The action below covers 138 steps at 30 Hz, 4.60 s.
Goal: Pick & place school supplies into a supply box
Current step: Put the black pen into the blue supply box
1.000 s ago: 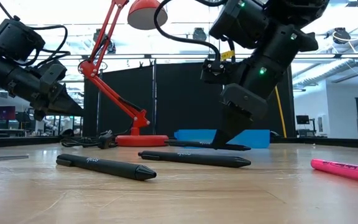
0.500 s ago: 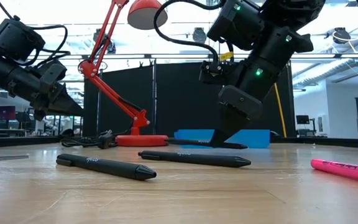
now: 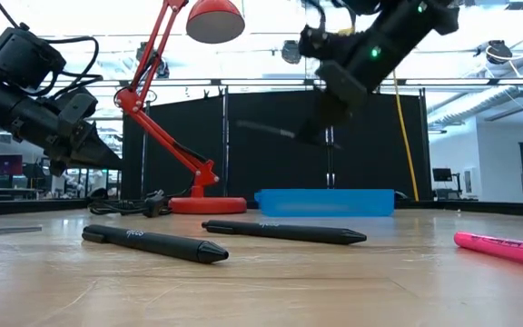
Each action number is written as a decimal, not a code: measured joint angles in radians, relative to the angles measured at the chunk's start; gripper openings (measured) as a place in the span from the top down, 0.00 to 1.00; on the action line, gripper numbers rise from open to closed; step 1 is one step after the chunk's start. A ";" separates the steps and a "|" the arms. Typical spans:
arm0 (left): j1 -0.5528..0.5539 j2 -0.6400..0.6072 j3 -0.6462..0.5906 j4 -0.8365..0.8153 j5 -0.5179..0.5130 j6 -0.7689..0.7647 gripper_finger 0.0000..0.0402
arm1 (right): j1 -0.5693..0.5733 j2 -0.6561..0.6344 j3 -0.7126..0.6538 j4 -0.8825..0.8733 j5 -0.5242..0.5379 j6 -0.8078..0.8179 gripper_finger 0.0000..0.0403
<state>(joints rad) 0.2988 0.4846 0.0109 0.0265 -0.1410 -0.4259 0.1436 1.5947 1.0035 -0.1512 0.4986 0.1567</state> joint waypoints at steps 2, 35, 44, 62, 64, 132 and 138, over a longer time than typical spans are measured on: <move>0.000 0.000 0.000 0.000 0.000 0.000 0.92 | -0.030 -0.036 0.000 -0.005 -0.004 -0.029 0.97; 0.000 0.000 0.000 0.000 -0.001 0.001 0.92 | -0.452 -0.057 -0.067 -0.183 -0.370 -0.288 0.97; 0.000 0.007 0.000 0.001 -0.014 -0.002 0.92 | -0.459 -0.057 -0.112 -0.152 -0.366 -0.274 0.97; 0.000 0.007 -0.001 0.001 -0.016 -0.005 0.92 | -0.468 -0.057 -0.134 -0.098 -0.369 -0.230 0.91; 0.000 0.007 0.000 0.001 -0.016 -0.004 0.92 | -0.468 -0.057 -0.134 -0.088 -0.369 -0.229 0.91; 0.000 0.008 0.000 0.000 -0.018 -0.010 0.92 | 0.212 -0.058 -0.134 0.552 -0.129 -0.052 0.78; 0.000 0.008 0.000 0.000 -0.018 -0.010 0.92 | 0.232 -0.058 -0.134 0.498 -0.134 0.010 0.78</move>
<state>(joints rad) 0.2988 0.4922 0.0105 0.0268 -0.1589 -0.4358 0.3756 1.5372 0.8700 0.3466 0.3643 0.1663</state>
